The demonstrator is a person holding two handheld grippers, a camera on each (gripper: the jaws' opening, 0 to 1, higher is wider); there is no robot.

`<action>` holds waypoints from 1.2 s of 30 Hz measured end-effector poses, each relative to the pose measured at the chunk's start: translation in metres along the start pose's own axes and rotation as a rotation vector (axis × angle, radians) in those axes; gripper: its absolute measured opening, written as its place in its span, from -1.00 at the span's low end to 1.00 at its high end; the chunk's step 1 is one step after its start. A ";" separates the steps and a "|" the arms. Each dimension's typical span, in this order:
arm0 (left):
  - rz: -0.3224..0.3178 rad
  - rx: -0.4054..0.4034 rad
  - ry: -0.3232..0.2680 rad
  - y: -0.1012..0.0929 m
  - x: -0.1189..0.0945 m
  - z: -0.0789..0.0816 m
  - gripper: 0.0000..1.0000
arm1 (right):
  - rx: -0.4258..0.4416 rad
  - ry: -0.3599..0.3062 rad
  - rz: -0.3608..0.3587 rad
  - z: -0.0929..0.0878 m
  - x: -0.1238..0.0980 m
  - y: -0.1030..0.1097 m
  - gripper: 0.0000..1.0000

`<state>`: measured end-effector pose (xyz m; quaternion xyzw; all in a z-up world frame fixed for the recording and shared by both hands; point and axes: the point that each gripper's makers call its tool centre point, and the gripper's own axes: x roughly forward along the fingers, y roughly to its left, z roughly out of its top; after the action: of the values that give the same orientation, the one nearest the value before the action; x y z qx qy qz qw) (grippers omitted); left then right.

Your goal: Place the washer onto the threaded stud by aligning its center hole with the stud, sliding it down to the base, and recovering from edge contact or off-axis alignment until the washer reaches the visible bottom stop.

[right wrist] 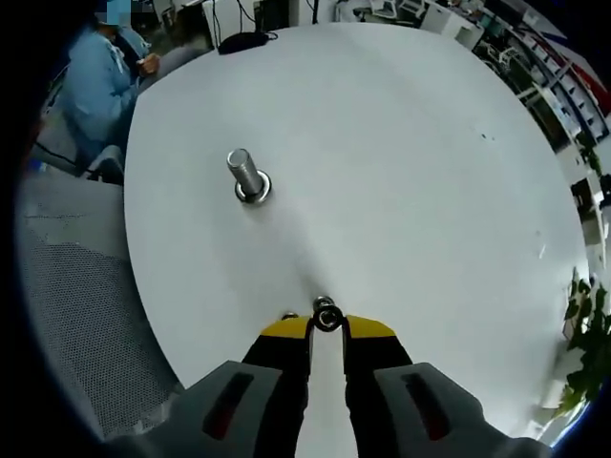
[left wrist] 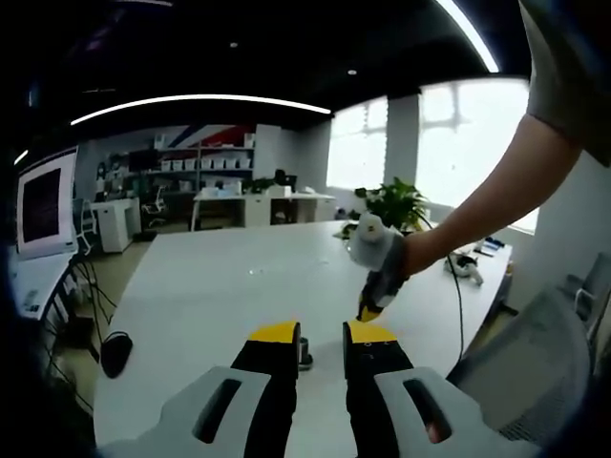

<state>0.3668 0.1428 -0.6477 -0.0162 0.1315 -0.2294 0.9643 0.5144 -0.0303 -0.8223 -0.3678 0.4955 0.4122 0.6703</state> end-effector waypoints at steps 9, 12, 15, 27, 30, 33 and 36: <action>0.001 -0.005 0.003 0.001 0.000 -0.001 -0.69 | 0.012 0.000 0.002 -0.003 0.005 0.001 -0.70; 0.001 -0.002 0.003 0.001 0.000 -0.001 -0.69 | 0.007 -0.004 0.001 -0.003 0.006 0.000 -0.69; 0.003 -0.005 0.007 0.001 0.000 -0.001 -0.69 | 0.002 -0.003 0.000 -0.003 0.004 0.001 -0.68; 0.007 -0.001 0.016 0.002 0.001 -0.003 -0.69 | 0.056 -0.020 0.009 -0.011 0.011 0.005 -0.65; 0.008 0.001 0.017 0.002 0.001 -0.003 -0.69 | 0.086 -0.022 0.015 -0.017 0.013 0.007 -0.64; 0.009 0.002 0.017 0.002 0.001 -0.003 -0.69 | 0.113 -0.019 0.017 -0.023 0.015 0.010 -0.63; 0.009 0.005 0.017 0.002 0.001 -0.003 -0.69 | 0.157 -0.029 0.028 -0.028 0.018 0.014 -0.62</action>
<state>0.3673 0.1440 -0.6511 -0.0113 0.1391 -0.2254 0.9642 0.4949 -0.0466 -0.8476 -0.3009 0.5219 0.3867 0.6982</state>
